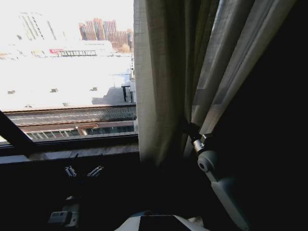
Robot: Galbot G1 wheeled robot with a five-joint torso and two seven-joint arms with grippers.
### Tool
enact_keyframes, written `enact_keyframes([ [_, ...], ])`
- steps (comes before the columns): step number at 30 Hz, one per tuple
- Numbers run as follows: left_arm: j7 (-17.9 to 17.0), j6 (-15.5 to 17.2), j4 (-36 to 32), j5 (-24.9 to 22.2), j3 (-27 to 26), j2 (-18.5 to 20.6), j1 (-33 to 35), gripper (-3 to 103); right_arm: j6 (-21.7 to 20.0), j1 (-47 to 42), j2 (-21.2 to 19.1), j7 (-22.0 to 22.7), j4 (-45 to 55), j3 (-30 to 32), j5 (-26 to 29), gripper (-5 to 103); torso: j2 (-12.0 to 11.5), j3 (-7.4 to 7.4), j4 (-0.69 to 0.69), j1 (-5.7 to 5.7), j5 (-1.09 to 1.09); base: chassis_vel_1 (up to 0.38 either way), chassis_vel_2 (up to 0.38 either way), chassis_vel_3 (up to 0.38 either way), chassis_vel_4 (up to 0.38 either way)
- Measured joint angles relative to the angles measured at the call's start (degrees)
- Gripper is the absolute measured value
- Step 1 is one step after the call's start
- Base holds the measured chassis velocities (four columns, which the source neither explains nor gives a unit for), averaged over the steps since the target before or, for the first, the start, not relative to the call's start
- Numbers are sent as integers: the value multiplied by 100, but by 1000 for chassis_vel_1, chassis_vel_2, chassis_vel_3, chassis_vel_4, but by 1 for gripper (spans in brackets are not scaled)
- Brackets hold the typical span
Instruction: Open the curtains by pulling them apart, changing their state from closed to fully open.
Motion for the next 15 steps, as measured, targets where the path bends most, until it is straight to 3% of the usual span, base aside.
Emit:
enact_keyframes([
  [7,-1,4,19,7,9,-8,-9,100,0,3,-2,-13,-15,-4,11,0,0,0,2,0,-10,-13,-16,13,4],
  [15,-2,14,6,30,21,-42,-26,100,-2,221,-119,-6,-251,83,108,0,0,0,1,0,-1,11,26,-16,-12],
])
